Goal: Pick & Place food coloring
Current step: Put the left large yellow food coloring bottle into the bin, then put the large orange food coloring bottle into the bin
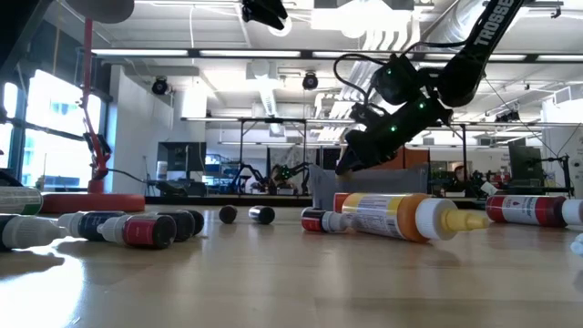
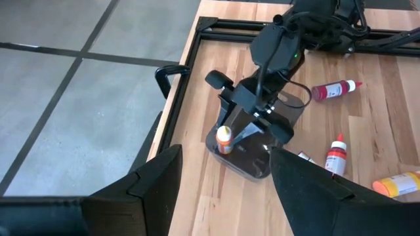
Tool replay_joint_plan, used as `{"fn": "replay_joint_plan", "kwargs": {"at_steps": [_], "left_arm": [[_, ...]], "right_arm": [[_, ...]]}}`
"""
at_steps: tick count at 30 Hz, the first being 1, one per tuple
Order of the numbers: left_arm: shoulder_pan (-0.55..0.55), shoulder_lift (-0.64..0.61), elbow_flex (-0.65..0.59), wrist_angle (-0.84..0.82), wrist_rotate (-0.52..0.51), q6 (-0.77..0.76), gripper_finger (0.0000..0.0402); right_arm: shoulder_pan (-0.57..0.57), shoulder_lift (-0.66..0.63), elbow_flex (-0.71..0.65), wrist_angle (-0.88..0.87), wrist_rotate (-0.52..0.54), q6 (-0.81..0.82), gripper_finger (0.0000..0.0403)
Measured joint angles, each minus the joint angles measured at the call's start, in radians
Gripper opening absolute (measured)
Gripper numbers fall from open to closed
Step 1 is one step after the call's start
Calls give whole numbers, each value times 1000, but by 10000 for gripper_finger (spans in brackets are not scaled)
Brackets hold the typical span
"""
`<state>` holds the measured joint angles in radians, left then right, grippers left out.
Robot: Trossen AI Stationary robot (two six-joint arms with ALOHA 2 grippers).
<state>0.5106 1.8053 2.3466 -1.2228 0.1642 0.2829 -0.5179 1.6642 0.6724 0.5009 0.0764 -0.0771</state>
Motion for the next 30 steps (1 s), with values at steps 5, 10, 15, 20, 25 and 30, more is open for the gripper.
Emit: {"fn": "replay_joint_plan", "kwargs": {"at_steps": [5,10,15,20,25,30], "left_arm": [[0,0,0,0,0,0,225],[0,0,0,-7,-1,0,225],[0,-1,0,-41,-3,0,225],[0,-1,0,-127,-91,-17,225],[16,-31,-1,-125,-101,-29,225],[44,-52,0,-69,-96,-25,225]], "right_arm": [[1,-4,1,71,-5,-2,181],[1,-62,2,102,-5,-19,181],[15,-199,2,100,-10,-36,181],[119,-392,4,-63,-106,-119,181],[342,-484,3,-367,-129,-99,181],[517,-458,3,-556,-98,81,181]]}}
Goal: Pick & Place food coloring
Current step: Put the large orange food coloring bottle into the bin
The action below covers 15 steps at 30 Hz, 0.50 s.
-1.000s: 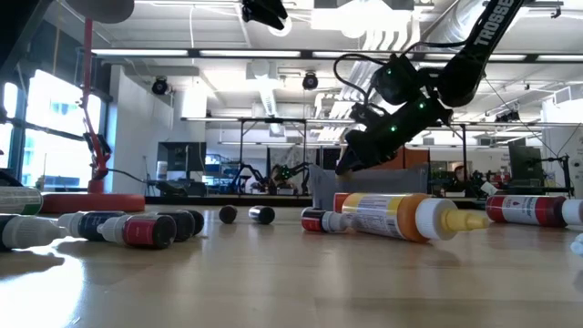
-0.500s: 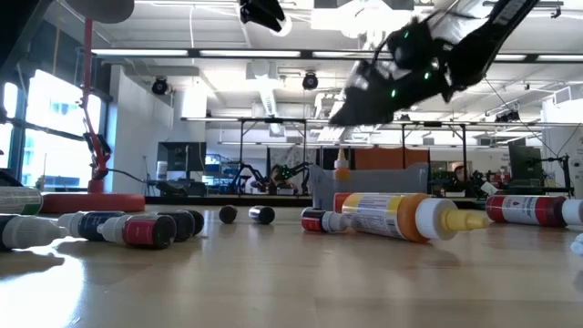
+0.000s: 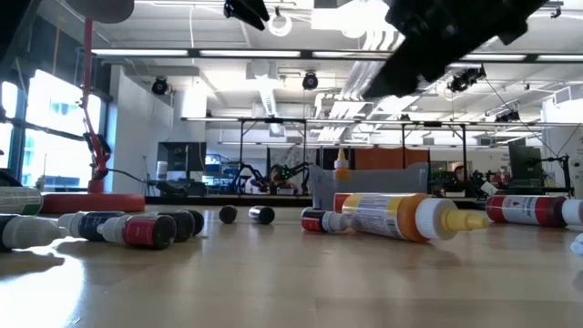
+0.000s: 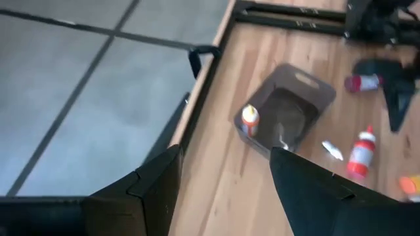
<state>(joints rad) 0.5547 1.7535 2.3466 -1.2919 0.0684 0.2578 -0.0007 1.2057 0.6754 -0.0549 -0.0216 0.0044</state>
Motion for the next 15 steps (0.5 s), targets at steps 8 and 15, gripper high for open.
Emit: {"fn": "replay_joint_plan", "kwargs": {"at_steps": [8,15], "left_arm": [[1,-1,0,23,1,0,225],[1,-1,0,23,27,-1,225]], "right_arm": [[104,172,-2,-168,117,176,181],[116,292,-2,-171,154,177,181]]}}
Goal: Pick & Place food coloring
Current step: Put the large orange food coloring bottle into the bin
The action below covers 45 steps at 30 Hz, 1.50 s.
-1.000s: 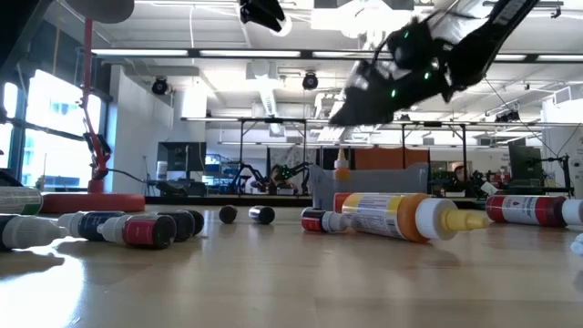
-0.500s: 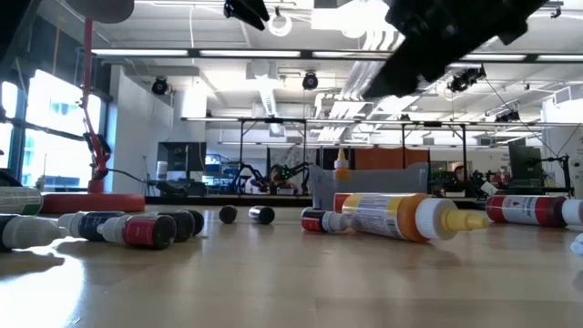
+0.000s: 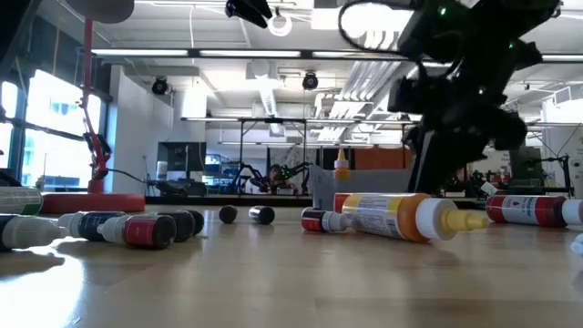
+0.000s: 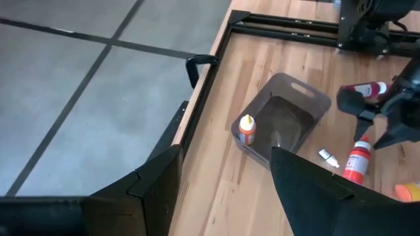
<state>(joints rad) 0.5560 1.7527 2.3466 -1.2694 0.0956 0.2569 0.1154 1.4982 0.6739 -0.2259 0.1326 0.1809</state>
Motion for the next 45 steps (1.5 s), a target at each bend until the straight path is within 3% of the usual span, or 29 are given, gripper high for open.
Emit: {"fn": "replay_joint_plan", "kwargs": {"at_steps": [11,18,22,27,31,36,39,45], "left_arm": [[0,0,0,-1,-1,0,225],[0,0,0,-1,-2,0,225],[0,0,0,-1,-2,4,225],[0,0,0,-1,-3,6,225],[0,0,0,-1,-9,13,225],[0,0,0,-1,-12,28,225],[0,0,0,0,-12,30,225],[0,0,0,-1,-12,30,225]], "right_arm": [[-55,89,1,52,-16,-10,179],[-57,86,1,61,-35,-51,113],[-50,86,2,61,-49,-38,112],[-18,79,128,-169,-44,-25,112],[25,78,351,-495,102,-88,112],[45,77,565,-741,474,-267,118],[22,75,597,-765,663,-465,120],[-96,98,559,-764,818,-872,120]]}}
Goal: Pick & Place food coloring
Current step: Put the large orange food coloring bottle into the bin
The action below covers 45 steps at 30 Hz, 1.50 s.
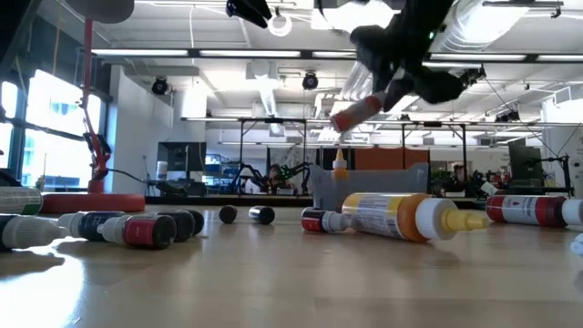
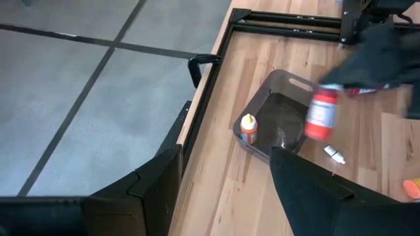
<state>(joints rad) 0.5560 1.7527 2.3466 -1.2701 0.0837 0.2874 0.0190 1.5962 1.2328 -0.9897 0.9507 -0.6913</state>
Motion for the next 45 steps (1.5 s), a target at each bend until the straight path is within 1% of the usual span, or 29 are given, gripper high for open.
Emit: {"fn": "replay_joint_plan", "kwargs": {"at_steps": [5,8,13,18,21,24,27,34,45], "left_arm": [[0,0,0,0,0,6,225],[0,0,0,-3,1,19,225],[0,0,0,-5,3,23,225],[0,0,0,-5,3,34,225],[0,0,0,-5,3,43,225],[0,0,0,-5,3,45,225],[0,0,0,-5,3,45,225],[0,0,0,-4,3,46,225],[0,0,0,-4,3,45,225]], "right_arm": [[-128,75,-22,13,136,-239,120],[-189,132,-22,23,177,-347,120],[-242,210,-23,54,178,-482,121],[-248,251,-23,102,175,-608,121],[-248,266,-23,120,139,-672,121],[-249,277,-23,123,82,-705,121],[-249,291,-23,127,69,-714,121],[-248,303,-23,152,84,-677,131],[-248,303,-23,210,142,-659,155]]}}
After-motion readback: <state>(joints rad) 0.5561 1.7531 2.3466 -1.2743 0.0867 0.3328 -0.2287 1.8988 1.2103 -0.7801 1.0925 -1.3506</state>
